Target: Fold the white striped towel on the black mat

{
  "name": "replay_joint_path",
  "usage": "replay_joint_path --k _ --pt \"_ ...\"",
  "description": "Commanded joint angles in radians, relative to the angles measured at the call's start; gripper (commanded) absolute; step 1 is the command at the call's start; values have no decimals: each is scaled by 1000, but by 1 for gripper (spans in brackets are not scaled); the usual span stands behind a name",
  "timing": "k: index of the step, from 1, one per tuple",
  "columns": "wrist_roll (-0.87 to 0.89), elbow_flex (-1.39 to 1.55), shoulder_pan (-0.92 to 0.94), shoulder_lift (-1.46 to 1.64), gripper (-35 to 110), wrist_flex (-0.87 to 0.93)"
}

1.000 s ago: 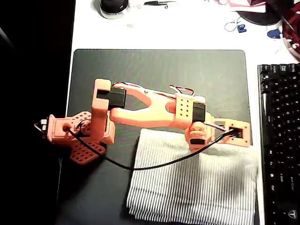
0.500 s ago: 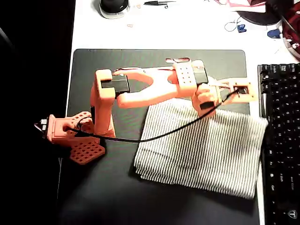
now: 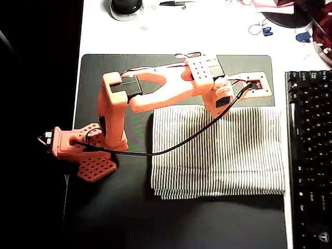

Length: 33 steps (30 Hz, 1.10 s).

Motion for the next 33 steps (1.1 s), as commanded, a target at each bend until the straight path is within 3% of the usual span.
replay_joint_path --k 1,5,10,33 --pt "20 -5 15 49 3 -31" --pt "37 46 34 117 7 -43" --pt "55 218 91 299 0 -103" --pt "0 1178 318 1295 0 -327"
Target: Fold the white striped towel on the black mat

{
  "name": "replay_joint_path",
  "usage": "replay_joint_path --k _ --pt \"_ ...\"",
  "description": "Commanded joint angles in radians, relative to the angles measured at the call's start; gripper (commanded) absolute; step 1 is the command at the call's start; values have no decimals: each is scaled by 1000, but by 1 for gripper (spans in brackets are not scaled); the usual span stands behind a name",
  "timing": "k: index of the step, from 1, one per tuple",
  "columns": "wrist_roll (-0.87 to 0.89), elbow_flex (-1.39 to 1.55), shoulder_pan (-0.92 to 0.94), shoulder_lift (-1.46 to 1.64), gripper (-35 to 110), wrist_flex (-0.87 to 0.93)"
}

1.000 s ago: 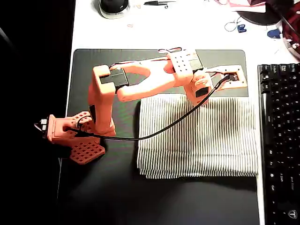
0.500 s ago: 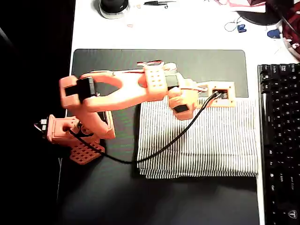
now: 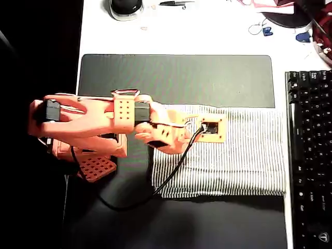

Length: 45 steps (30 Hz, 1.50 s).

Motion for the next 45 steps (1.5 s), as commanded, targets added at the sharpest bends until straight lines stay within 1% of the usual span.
replay_joint_path --k 1,8,13,19,25,35,45 --pt "8 32 8 100 0 9" --pt "67 72 -9 242 0 156" --pt "63 124 -12 367 0 281" --pt "64 133 -5 436 0 430" --pt "61 229 -5 499 0 465" --pt "43 420 8 618 0 354" --pt "43 422 8 715 0 430"
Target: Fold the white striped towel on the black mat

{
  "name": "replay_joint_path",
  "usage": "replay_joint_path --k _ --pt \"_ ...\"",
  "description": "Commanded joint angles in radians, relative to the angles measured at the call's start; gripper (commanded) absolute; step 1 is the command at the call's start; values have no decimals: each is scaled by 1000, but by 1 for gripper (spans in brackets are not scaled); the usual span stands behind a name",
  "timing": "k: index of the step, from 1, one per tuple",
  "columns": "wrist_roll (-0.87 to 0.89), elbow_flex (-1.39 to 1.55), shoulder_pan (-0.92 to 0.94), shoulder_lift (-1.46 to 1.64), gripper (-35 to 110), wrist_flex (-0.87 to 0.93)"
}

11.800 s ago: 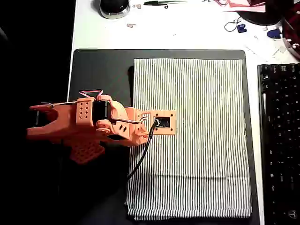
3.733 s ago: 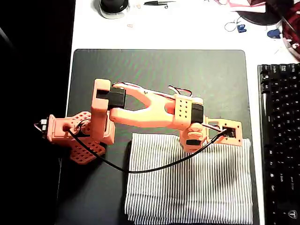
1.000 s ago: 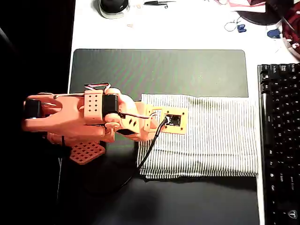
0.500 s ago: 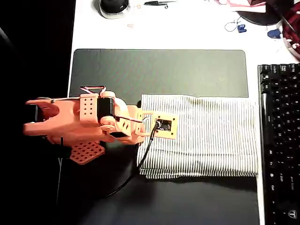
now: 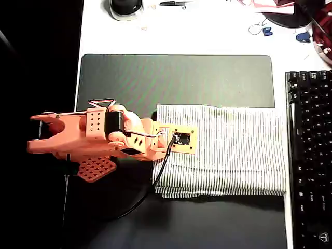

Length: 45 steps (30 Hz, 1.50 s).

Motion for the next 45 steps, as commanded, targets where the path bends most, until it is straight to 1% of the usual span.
replay_joint_path --k 1,8,45 --pt "-6 15 8 14 0 17" --pt "-67 15 2 60 0 44" --pt "-52 15 14 72 0 44"
